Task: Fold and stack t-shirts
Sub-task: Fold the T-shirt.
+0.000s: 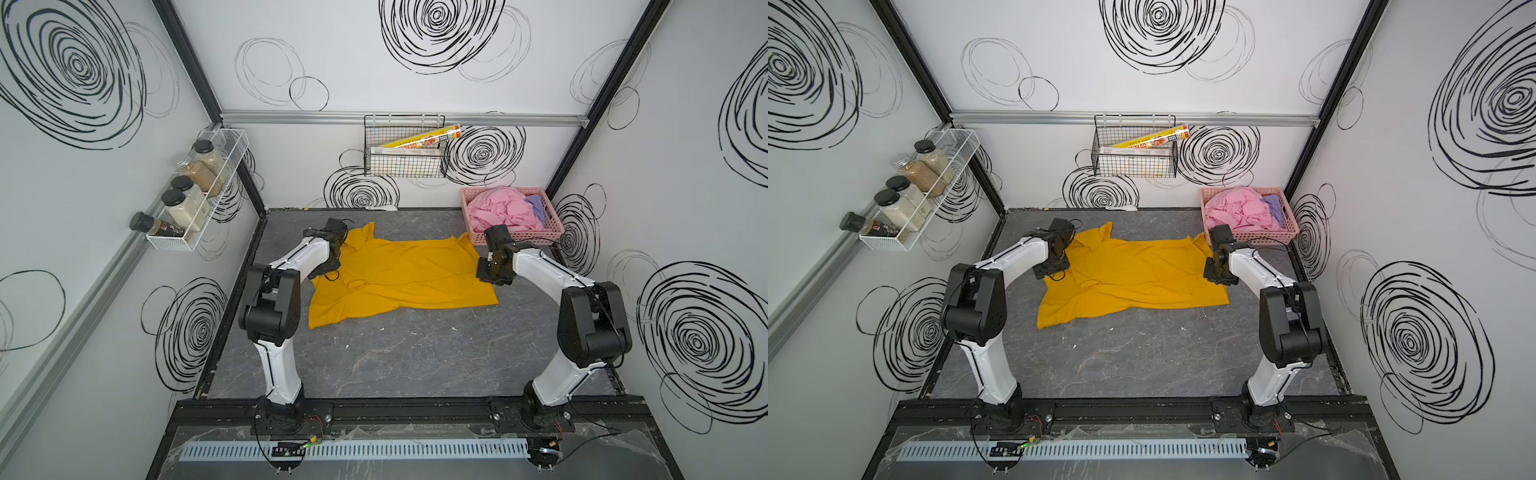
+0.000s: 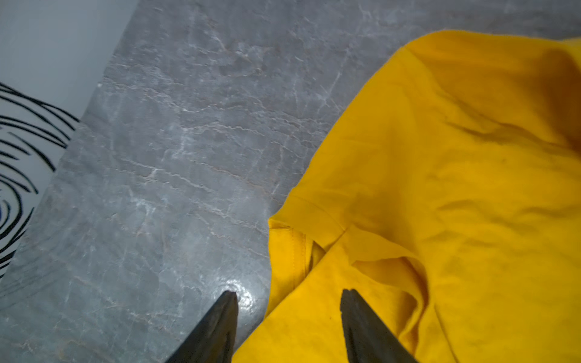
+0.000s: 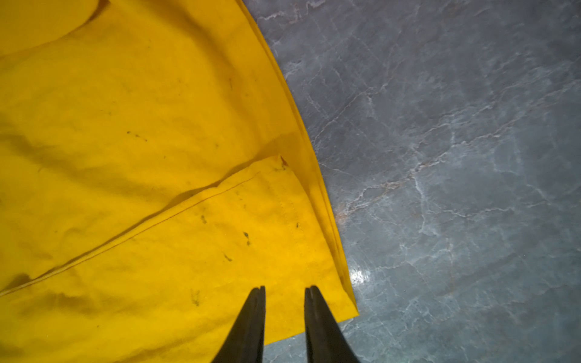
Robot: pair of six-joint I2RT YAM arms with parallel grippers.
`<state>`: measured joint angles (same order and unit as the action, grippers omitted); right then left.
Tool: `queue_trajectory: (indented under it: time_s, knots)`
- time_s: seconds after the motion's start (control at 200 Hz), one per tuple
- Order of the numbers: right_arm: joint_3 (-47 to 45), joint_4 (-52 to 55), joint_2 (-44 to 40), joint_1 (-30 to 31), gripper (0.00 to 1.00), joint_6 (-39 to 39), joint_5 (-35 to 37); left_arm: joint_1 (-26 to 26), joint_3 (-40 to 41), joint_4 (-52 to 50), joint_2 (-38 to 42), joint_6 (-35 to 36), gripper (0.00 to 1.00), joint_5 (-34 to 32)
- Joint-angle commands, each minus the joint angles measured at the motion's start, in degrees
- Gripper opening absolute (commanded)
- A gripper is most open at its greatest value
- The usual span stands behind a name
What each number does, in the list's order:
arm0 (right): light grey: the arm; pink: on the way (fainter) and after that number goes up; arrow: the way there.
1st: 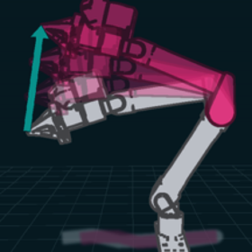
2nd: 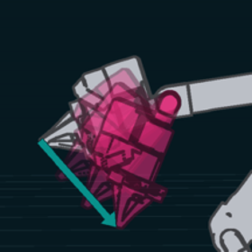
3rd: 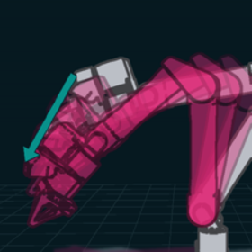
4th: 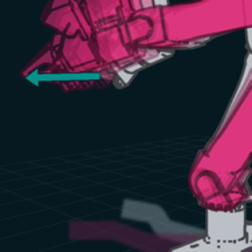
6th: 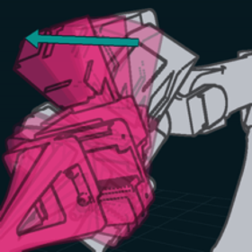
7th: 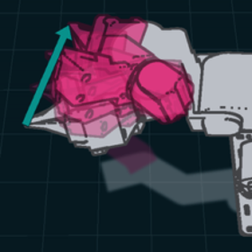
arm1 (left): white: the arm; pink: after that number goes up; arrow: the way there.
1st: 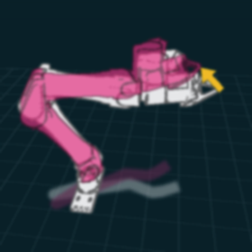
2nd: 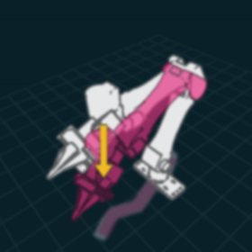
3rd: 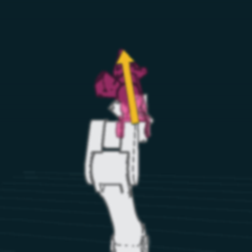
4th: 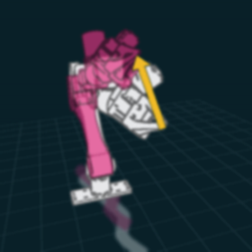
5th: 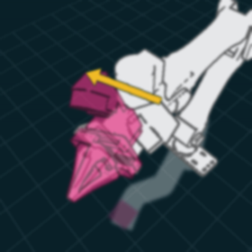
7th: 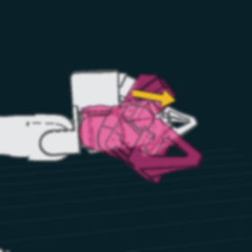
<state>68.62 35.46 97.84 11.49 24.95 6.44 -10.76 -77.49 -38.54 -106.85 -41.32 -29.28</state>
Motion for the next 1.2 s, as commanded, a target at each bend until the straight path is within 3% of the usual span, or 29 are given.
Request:
queue_trajectory:
  time_s: [0.0,0.11,0.265,0.34,0.781,1.081,1.197]
  knots:
    - [-0.8,-0.4,-2.2,-0.1,0.27,-0.5,-0.7,-4.1,7.5,9.5,13.5,1.6,0.59,-7.8]
    - [-1.5,-0.7,-2.3,-0.2,0.27,-0.6,-0.7,-5.0,10.5,10.0,16.4,2.3,0.59,3.2]
    - [-2.4,-1.2,-2.4,-0.1,0.27,-0.4,-1.2,-3.7,13.9,12.2,11.7,3.3,0.57,31.8]
    - [-2.8,-1.4,-2.5,-0.1,0.26,-0.5,-1.1,-3.3,16.1,15.1,10.2,2.0,0.55,37.9]
    - [-4.6,-2.1,-4.0,-0.1,0.26,-1.2,-0.5,-3.4,10.8,12.7,1.8,3.0,0.47,35.6]
    - [-4.1,-2.2,-3.1,-0.1,0.26,-1.4,-0.9,-3.6,7.9,10.3,-0.4,2.7,0.29,32.9]
    - [-4.0,-2.2,-3.1,-0.1,0.25,-1.6,-1.0,-3.6,7.6,10.0,-0.9,2.7,0.14,32.3]
